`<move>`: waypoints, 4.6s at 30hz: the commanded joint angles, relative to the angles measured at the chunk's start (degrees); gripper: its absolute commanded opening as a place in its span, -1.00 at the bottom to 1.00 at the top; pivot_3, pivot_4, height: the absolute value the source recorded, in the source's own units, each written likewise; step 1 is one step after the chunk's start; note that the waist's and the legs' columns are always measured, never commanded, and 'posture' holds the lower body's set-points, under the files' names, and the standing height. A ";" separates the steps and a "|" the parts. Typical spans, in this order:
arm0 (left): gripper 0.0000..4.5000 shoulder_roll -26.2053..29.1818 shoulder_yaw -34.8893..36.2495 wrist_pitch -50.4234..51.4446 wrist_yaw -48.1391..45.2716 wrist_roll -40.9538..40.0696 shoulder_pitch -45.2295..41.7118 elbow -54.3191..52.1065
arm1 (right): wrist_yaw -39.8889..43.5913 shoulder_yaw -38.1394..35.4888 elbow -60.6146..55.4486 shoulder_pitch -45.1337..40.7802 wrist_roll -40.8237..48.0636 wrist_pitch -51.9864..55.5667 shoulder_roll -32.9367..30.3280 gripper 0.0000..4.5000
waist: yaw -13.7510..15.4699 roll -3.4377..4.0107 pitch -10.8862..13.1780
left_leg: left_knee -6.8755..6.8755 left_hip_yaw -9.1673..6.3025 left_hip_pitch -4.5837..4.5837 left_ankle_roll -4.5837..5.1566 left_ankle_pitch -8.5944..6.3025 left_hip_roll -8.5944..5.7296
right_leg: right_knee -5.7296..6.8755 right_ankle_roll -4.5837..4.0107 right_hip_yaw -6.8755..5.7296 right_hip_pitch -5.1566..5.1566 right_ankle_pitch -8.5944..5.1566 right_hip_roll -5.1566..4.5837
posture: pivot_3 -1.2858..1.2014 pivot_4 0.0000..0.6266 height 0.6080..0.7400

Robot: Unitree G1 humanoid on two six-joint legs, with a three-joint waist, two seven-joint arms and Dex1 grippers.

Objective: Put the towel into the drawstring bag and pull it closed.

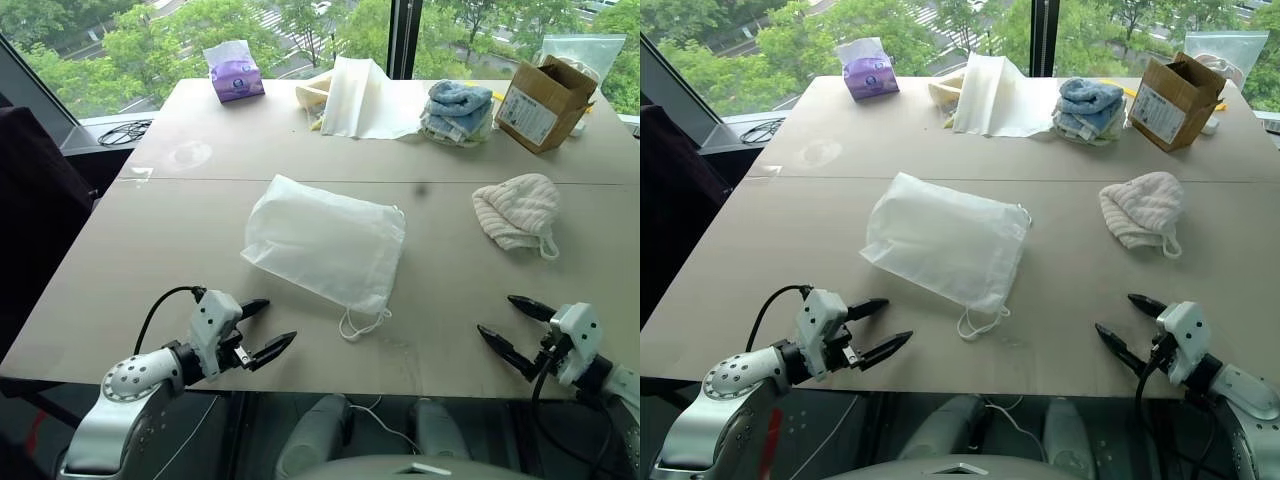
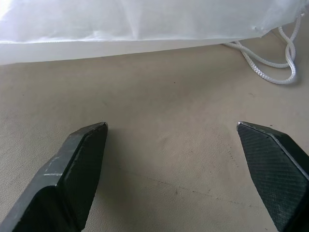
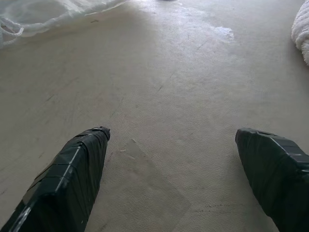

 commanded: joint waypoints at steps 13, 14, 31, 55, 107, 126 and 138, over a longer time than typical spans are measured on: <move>0.96 -1.14 0.65 -1.24 1.58 -0.53 -0.11 -3.23 | 2.31 -1.35 -5.43 0.56 4.55 3.57 -1.48 0.99 | 0.00 -0.01 0.03 | 0.00 0.00 -0.02 0.00 0.00 0.00 | 0.01 0.00 0.00 0.00 0.01 0.00 | 0.03 -0.52 1.00; 0.96 -1.18 0.63 -1.30 1.63 -0.55 0.06 -3.39 | 2.39 -1.27 -5.50 0.47 4.60 3.65 -1.46 0.99 | 0.00 -0.02 0.04 | 0.00 0.01 -0.02 0.00 0.00 0.00 | 0.01 0.00 0.00 0.00 0.00 0.00 | 0.03 -0.52 1.00; 0.96 -1.53 -3.86 4.78 4.01 -3.61 -2.08 -15.43 | 6.63 -0.90 -7.20 2.08 7.59 5.44 -1.83 0.99 | 0.12 -0.03 0.04 | 0.04 0.03 -0.03 0.00 0.00 0.00 | 0.02 0.00 0.01 0.01 0.01 -0.01 | 0.03 -0.52 1.00; 0.96 -15.33 -40.98 19.43 28.37 29.08 -26.85 -13.66 | 7.21 -4.74 -17.06 9.44 13.45 8.38 -2.07 0.99 | 0.15 -0.14 0.09 | 0.46 0.12 -0.15 -0.12 0.02 -0.01 | 0.14 0.02 0.05 0.02 0.03 0.04 | 0.03 -0.52 1.00; -0.96 -20.88 -19.43 -14.32 46.79 43.02 -28.02 12.32 | 1.35 1.63 -15.45 -4.26 11.30 4.69 5.65 1.00 | 0.06 -0.14 0.06 | 0.93 0.12 -0.18 -0.08 -0.05 -0.05 | 0.39 0.10 0.03 0.02 0.09 0.06 | 0.03 -0.52 1.00; -0.61 -16.62 -12.30 -12.89 30.22 27.21 -34.93 11.66 | -13.36 -0.92 -5.02 -19.40 6.29 6.31 7.96 1.00 | -1.19 -0.12 0.04 | 0.96 0.11 -0.25 -0.10 -0.04 -0.05 | 0.44 0.08 0.01 -0.02 0.13 0.08 | 0.03 -0.52 1.00; 0.33 -15.14 -17.77 -22.83 32.23 35.55 -32.44 16.58 | -7.06 2.69 -11.63 -13.59 6.96 6.51 6.44 1.00 | -1.43 -0.11 0.03 | 0.97 0.12 -0.21 -0.10 -0.04 -0.06 | 0.45 0.07 0.02 0.00 0.15 0.07 | 0.03 -0.52 1.00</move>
